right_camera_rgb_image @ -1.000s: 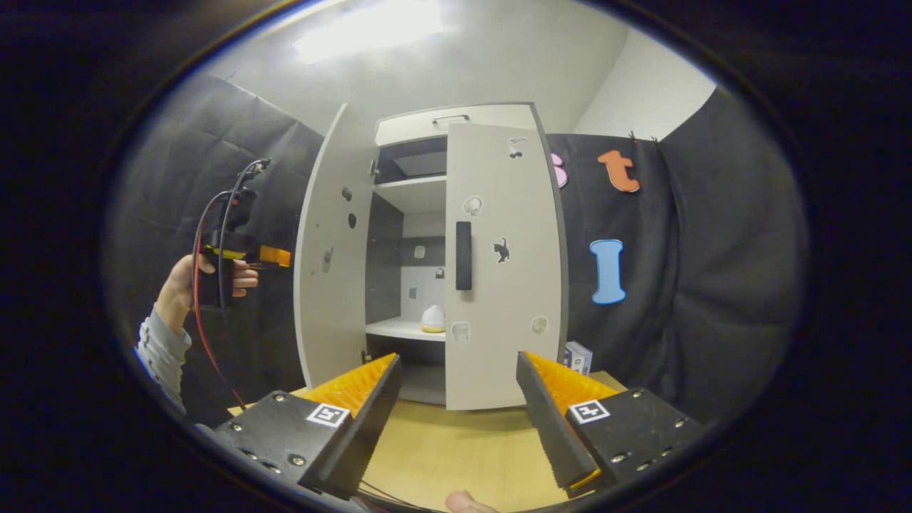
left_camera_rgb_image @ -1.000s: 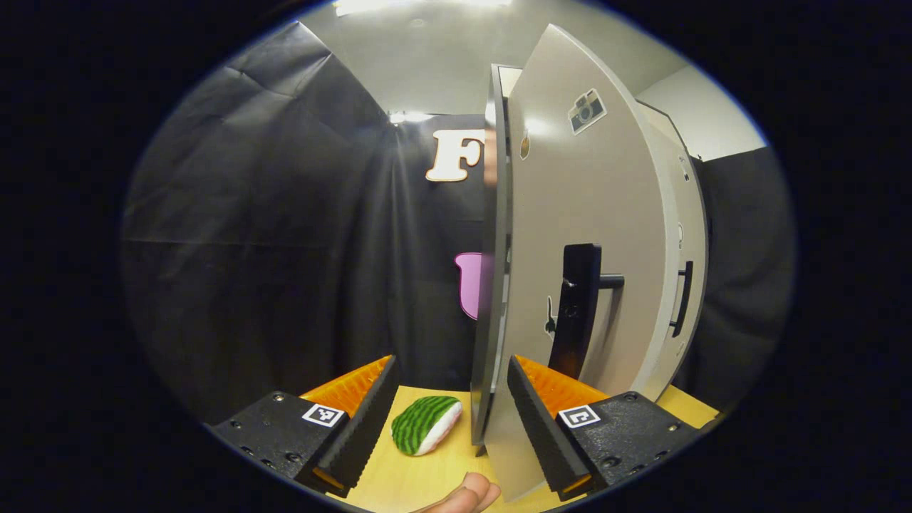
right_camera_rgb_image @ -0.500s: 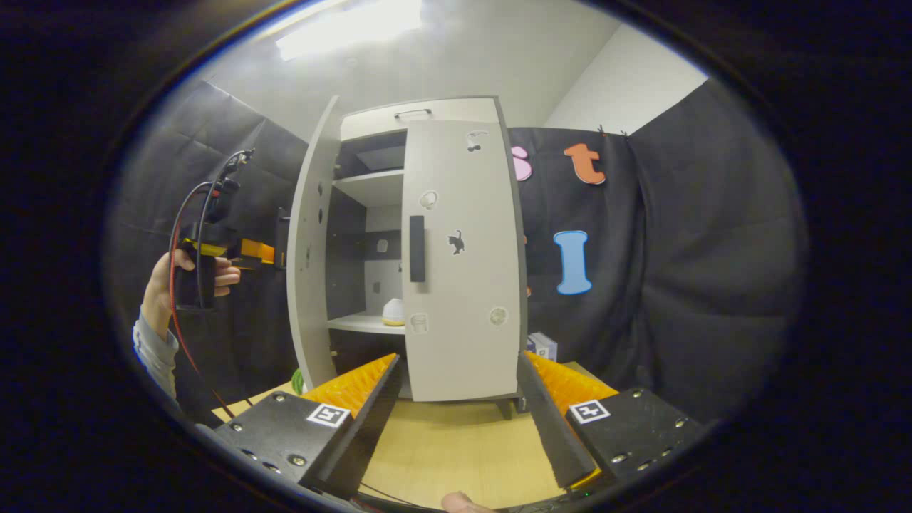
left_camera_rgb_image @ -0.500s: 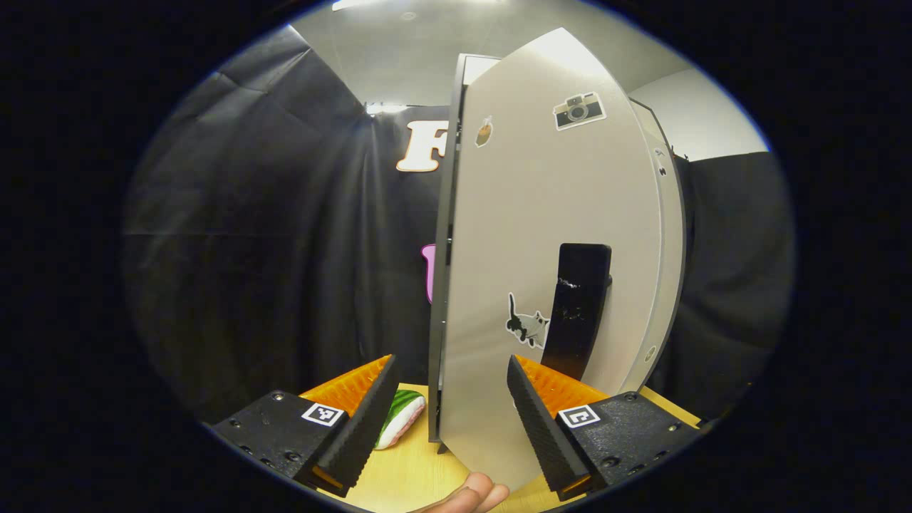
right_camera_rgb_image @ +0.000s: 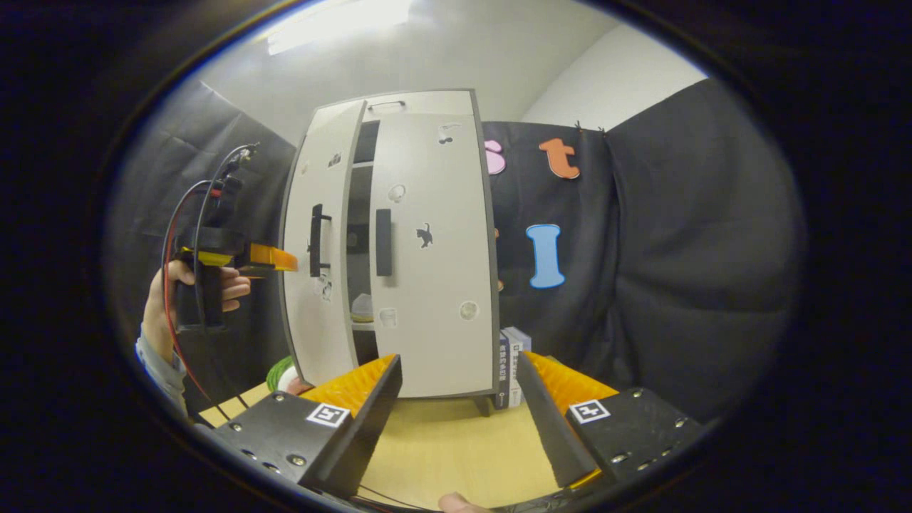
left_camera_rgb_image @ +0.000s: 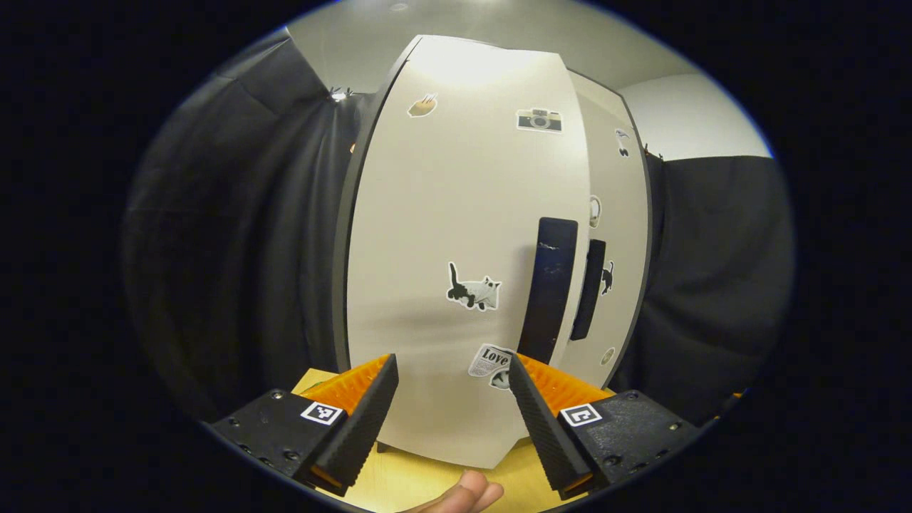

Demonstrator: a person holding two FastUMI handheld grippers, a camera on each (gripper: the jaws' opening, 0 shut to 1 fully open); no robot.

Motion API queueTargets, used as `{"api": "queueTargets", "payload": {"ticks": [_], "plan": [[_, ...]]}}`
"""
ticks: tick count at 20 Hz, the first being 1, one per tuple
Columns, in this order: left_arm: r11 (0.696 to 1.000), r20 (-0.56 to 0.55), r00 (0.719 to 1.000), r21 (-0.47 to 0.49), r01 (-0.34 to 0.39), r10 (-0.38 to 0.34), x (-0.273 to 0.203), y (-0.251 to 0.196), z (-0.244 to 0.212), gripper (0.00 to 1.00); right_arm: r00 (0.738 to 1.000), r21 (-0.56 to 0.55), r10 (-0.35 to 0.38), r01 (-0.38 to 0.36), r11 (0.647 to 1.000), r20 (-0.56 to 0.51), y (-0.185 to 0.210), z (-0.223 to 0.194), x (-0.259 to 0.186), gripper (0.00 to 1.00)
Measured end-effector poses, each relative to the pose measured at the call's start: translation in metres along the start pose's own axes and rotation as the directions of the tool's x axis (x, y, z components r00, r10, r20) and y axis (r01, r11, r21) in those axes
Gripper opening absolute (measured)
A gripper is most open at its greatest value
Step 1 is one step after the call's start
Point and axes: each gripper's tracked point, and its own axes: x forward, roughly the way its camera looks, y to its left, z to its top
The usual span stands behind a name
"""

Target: Grab one shoe with the right hand and put it into the shoe cabinet, grab the other shoe with the left hand and put it into the shoe cabinet; then close the right door with the right hand and the left door with the left hand.

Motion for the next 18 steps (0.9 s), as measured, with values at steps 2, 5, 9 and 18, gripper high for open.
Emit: {"api": "queueTargets", "payload": {"ticks": [2, 5, 9, 18], "plan": [[0.999, 0.007, 0.999, 0.013, -0.039, 0.039, -0.007, 0.003, -0.004, 0.96, 1.0, 0.014, 0.011, -0.011, 1.0, 0.005, 0.0, 0.001, 0.001, 0.96], [0.996, 0.007, 0.996, -0.009, -0.087, 0.087, -0.033, 0.011, -0.007, 0.96, 1.0, 0.031, 0.011, -0.012, 0.999, 0.015, -0.001, 0.007, -0.001, 0.94], [0.992, 0.052, 0.991, 0.025, -0.127, 0.126, -0.067, 0.019, 0.002, 0.96, 1.0, 0.009, 0.006, -0.006, 1.0, 0.021, 0.002, 0.016, -0.01, 0.96], [0.98, 0.126, 0.975, 0.055, -0.192, 0.184, -0.161, 0.026, -0.001, 0.96, 0.998, -0.019, -0.009, 0.01, 1.0, 0.057, 0.004, 0.029, -0.044, 0.94]]}}
